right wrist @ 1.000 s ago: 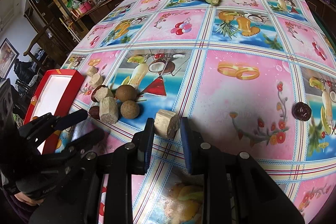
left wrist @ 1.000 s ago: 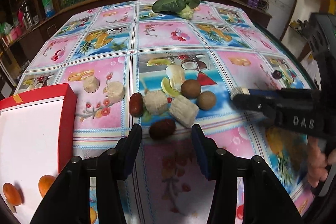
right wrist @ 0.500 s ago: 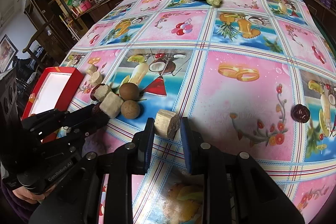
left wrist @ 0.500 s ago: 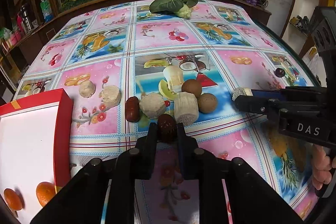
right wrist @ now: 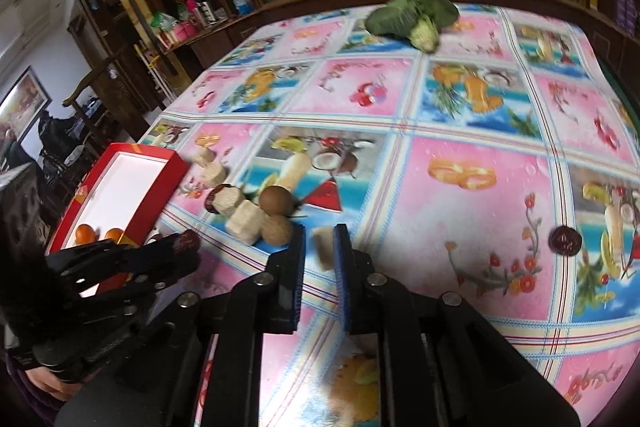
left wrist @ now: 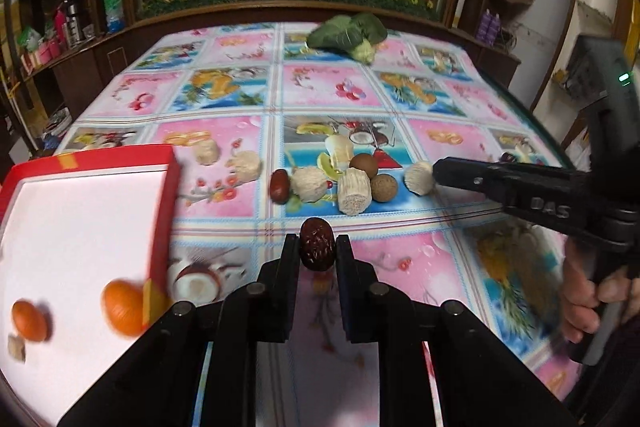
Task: Organize fruits
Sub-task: 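Grasp the dark red date with the left tool while the right tool holds the cube, then carry the date and the cube over the tray and release both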
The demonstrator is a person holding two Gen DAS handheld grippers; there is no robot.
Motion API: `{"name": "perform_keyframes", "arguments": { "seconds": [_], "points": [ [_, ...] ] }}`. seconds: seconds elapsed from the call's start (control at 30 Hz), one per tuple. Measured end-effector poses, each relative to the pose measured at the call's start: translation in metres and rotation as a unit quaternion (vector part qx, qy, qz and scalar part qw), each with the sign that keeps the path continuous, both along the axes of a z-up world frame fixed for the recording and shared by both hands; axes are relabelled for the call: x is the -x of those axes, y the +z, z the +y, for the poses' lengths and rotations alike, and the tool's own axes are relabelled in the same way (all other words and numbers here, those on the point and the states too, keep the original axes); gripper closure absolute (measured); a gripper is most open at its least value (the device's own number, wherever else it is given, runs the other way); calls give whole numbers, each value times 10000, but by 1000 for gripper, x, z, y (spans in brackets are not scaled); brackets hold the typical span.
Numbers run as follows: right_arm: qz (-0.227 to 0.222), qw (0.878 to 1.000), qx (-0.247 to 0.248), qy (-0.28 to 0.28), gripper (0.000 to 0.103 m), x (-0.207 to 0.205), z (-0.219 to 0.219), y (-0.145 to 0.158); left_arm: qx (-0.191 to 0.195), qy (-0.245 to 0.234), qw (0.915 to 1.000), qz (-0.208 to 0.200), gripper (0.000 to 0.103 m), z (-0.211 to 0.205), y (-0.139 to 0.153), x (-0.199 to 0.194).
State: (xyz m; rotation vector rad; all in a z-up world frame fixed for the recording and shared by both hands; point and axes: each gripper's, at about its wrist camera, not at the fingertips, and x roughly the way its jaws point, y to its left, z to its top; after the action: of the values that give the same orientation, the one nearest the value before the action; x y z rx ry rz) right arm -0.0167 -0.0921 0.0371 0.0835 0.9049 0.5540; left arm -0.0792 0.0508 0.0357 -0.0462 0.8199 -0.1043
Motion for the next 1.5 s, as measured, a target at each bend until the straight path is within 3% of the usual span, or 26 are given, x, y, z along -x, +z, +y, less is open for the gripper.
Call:
{"name": "perform_keyframes", "arguments": {
  "seconds": [0.17, 0.67, 0.77, 0.83, 0.9, 1.07, 1.13, 1.27, 1.37, 1.5],
  "points": [
    [-223, 9993, 281, 134, 95, 7, 7, 1, 51, 102, 9998, -141, 87, 8, 12, 21],
    [21, 9998, 212, 10, 94, -1, -6, -8, 176, 103, 9998, -70, 87, 11, 1, 25],
    [-27, 9998, 185, 33, 85, 1, -4, -5, 168, 116, 9998, -81, 87, 11, 1, 25],
    [-79, 9997, 222, -25, 69, 0, -2, -5, 179, 94, 9998, -91, 87, 10, 1, 26],
    [-147, 9997, 174, -35, 64, 0, 1, -5, 173, 74, 9998, -103, 87, 8, 1, 27],
    [-186, 9991, 346, -175, 65, -8, 10, -13, 218, 1, 9997, -80, 87, 4, -2, 28],
    [-111, 9988, 427, -230, 81, -12, 12, -19, 246, -1, 9997, -81, 87, 5, -2, 29],
    [-91, 9990, 409, -160, 83, -11, 14, -23, 296, 109, 9994, -167, 87, 15, 5, 35],
    [-283, 9991, 230, -224, 83, -6, 9, -16, 317, 264, 9986, -317, 87, 28, 15, 43],
    [-500, 9974, -416, -323, 83, 6, 4, 5, 242, 531, 9969, -529, 87, 50, 27, 55]
  ]
}}
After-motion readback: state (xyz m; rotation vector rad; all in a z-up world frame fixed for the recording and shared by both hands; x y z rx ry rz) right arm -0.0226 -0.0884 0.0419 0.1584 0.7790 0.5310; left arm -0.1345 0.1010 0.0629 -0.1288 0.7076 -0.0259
